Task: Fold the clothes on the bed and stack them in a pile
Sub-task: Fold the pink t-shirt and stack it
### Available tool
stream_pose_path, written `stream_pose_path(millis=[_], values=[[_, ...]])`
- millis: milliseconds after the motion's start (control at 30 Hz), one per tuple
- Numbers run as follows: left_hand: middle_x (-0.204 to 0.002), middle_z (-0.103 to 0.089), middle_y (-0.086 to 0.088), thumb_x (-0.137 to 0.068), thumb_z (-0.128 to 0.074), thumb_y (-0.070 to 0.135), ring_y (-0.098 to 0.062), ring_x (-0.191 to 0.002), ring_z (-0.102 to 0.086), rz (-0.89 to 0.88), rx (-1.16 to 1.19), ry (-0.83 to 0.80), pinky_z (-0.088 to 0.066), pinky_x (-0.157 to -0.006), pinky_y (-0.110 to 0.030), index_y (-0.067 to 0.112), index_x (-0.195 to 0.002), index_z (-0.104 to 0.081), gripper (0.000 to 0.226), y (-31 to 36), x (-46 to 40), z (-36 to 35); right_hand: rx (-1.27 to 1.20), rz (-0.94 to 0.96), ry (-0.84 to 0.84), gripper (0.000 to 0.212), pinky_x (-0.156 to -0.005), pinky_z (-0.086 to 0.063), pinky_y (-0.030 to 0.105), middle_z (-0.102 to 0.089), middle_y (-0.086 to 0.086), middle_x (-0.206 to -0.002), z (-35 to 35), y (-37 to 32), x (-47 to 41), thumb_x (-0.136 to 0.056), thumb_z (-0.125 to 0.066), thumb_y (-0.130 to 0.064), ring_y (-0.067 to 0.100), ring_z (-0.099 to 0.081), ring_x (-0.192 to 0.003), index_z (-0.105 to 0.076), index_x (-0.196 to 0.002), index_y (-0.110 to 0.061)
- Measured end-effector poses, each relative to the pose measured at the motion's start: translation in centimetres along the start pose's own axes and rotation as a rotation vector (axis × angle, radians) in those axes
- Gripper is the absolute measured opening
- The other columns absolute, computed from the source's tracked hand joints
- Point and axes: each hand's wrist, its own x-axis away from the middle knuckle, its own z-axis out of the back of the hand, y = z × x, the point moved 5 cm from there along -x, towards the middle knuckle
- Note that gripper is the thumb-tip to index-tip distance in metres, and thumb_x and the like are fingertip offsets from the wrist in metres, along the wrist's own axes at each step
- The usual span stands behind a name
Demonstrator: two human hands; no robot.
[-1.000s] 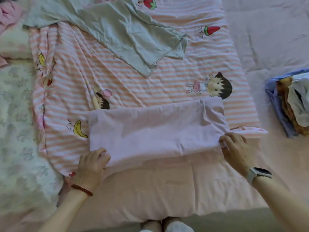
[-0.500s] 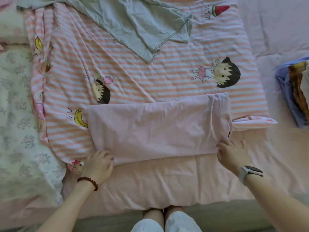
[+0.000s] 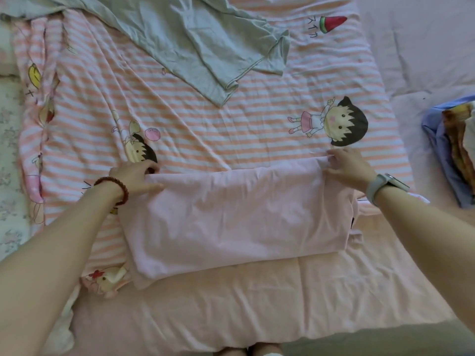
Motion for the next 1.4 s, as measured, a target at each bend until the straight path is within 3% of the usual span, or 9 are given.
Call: stream_pose_path(millis=[100,200,433,700,800,967,1167,1267,1400], values=[[-0.097,-0.062,-0.011,-0.085,-0.062,0.033,-0.027,-0.089,-0.053,-0.118,0.108,0.003,-0.039,-0.07,-0.034,0.013,-0.087,-0.06,0.02,-0.1,0.6,0.1,-0.106,0.06,-0.005,0.035,-0.084,-0.035,0.035,-0.056,0.021,-0.115,0.1,0.6,0.3,-0.083,-0.065,-0.013,0.032,-0.048,-0.108,-0.058,-0.115,0.001],[-0.087,-0.058,-0.005,-0.088,-0.059,0.027,-0.023,-0.081,-0.05,-0.054,0.272,0.148,-0.034,-0.066,-0.032,0.014,-0.085,-0.054,0.014,-0.8,2.8,0.0,-0.323,-0.023,0.145,0.014,-0.065,-0.033,0.032,-0.062,0.017,-0.091,0.3,1.3,2.5,-0.084,-0.061,-0.008,0.026,-0.052,-0.082,-0.063,-0.093,0.002],[-0.075,-0.055,0.0,-0.088,-0.059,0.013,-0.027,-0.075,-0.051,-0.092,0.493,0.445,-0.035,-0.062,-0.034,0.016,-0.084,-0.053,0.008,-0.4,10.4,2.4,-0.48,-0.013,0.576,0.013,-0.077,-0.036,0.028,-0.06,0.021,-0.097,3.0,1.6,8.9,-0.086,-0.057,0.001,0.033,-0.055,-0.09,-0.058,-0.099,0.003],[-0.073,-0.06,-0.012,-0.087,-0.062,0.017,-0.036,-0.074,-0.056,-0.072,0.444,0.646,-0.04,-0.064,-0.039,0.01,-0.089,-0.058,0.008,0.4,10.6,11.2,-0.439,0.083,0.745,0.018,-0.085,-0.036,0.029,-0.058,0.022,-0.107,10.9,-1.8,7.6,-0.088,-0.057,-0.002,0.035,-0.054,-0.1,-0.059,-0.105,0.002],[-0.077,-0.059,-0.014,-0.088,-0.06,0.019,-0.038,-0.084,-0.056,-0.057,0.369,0.773,-0.034,-0.079,-0.043,0.006,-0.09,-0.059,0.013,1.1,7.6,15.1,-0.439,0.046,0.79,0.025,-0.087,-0.035,0.035,-0.055,0.023,-0.116,13.9,-3.6,4.3,-0.09,-0.056,-0.008,0.037,-0.052,-0.107,-0.057,-0.114,0.0],[-0.144,-0.034,-0.007,-0.091,-0.05,0.031,-0.029,-0.132,-0.024,0.095,0.095,0.586,-0.011,-0.108,-0.049,0.024,-0.136,-0.039,0.047,2.7,0.0,15.7,-0.151,-0.045,0.661,0.059,-0.095,-0.034,0.051,-0.037,0.02,-0.139,14.1,-6.3,-1.8,-0.086,-0.057,-0.013,0.038,-0.038,-0.123,-0.036,-0.141,-0.011],[-0.157,0.008,0.004,-0.091,-0.034,0.056,-0.023,-0.143,0.005,-0.031,-0.071,0.232,-0.004,-0.114,-0.052,0.041,-0.146,-0.003,0.065,5.7,-3.0,4.5,0.299,0.202,0.359,0.054,-0.111,-0.015,0.052,-0.02,0.007,-0.154,4.6,-8.0,-3.0,-0.095,-0.042,-0.032,0.03,-0.02,-0.14,-0.026,-0.146,-0.025],[-0.157,0.009,0.005,-0.084,-0.032,0.068,-0.021,-0.144,0.007,-0.071,-0.058,0.233,-0.004,-0.114,-0.051,0.045,-0.144,-0.004,0.071,5.8,-1.9,0.3,0.388,0.326,0.147,0.056,-0.113,-0.011,0.051,-0.016,0.003,-0.156,0.0,-6.9,-2.2,-0.096,-0.039,-0.039,0.025,-0.012,-0.144,-0.02,-0.148,-0.029],[-0.151,-0.025,-0.01,-0.073,-0.064,0.058,-0.033,-0.139,-0.025,-0.212,-0.048,0.368,-0.019,-0.108,-0.058,0.027,-0.142,-0.034,0.081,5.4,0.8,-1.2,0.44,0.45,0.212,0.064,-0.096,-0.035,0.065,-0.05,0.016,-0.136,-1.4,-5.7,-0.1,-0.069,-0.077,-0.017,0.039,-0.049,-0.123,-0.055,-0.129,-0.013]])
